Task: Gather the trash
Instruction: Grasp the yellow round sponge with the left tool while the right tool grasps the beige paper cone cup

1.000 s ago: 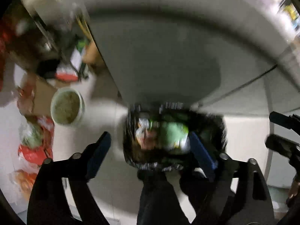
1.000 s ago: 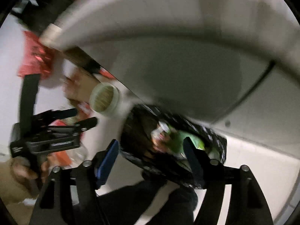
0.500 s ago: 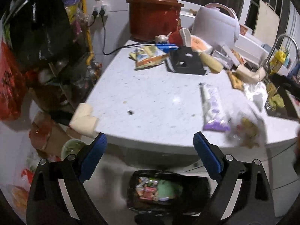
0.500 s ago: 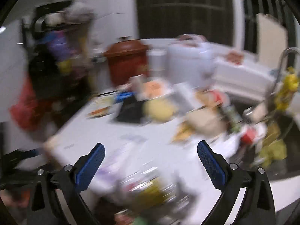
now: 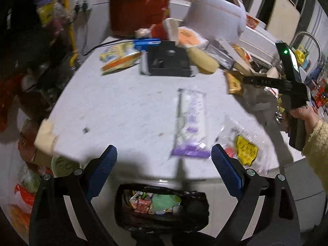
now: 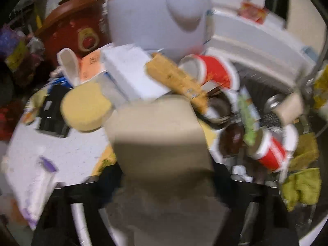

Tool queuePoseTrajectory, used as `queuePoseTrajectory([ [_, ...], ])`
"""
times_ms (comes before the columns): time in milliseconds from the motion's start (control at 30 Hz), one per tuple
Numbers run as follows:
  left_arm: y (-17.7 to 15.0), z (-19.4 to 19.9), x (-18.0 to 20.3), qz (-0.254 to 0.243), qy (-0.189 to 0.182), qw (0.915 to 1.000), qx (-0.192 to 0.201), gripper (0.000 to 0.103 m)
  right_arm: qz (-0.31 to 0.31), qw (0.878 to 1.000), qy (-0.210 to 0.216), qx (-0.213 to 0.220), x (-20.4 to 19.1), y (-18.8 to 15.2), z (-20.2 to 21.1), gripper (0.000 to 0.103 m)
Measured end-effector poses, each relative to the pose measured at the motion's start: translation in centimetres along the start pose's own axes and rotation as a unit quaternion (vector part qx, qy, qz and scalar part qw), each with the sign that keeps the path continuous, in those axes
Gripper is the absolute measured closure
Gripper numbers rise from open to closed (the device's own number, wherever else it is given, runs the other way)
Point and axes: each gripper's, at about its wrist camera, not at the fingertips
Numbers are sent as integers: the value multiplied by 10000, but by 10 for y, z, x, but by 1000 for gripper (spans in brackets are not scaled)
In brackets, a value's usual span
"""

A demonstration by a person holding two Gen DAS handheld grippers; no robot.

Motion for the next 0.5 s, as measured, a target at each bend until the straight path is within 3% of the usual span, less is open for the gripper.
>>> queuePoseTrajectory([
  [33, 4, -4, 4, -18, -1, 10000, 18, 12, -112, 9998, 151, 97, 2, 1, 5, 39],
  [67, 10, -9, 7, -14, -33, 10000, 22, 12, -209, 9989, 348, 238, 7, 1, 14, 52],
  [100, 16, -14, 9, 17, -62, 10000, 11, 12, -285, 9982, 436, 295, 10, 2, 22, 56],
  [300, 67, -65, 10, 704, -418, 9964, -198, 12, -377, 9935, 886, 608, 26, 0, 66, 61],
  [400, 95, -94, 16, 1450, -931, 9845, -320, 12, -517, 9901, 1037, 786, 35, -2, 83, 61],
  [500, 112, -119, 34, 2017, -1138, 9717, -468, 12, -721, 9859, 1166, 957, 44, -5, 103, 61],
])
Point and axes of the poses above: each gripper's, at about its wrist camera, not at the fingertips, and z roughly against the way its jaws point, x to its right, y to its top, and after that the axes turned 8 degrees about x, right-handed
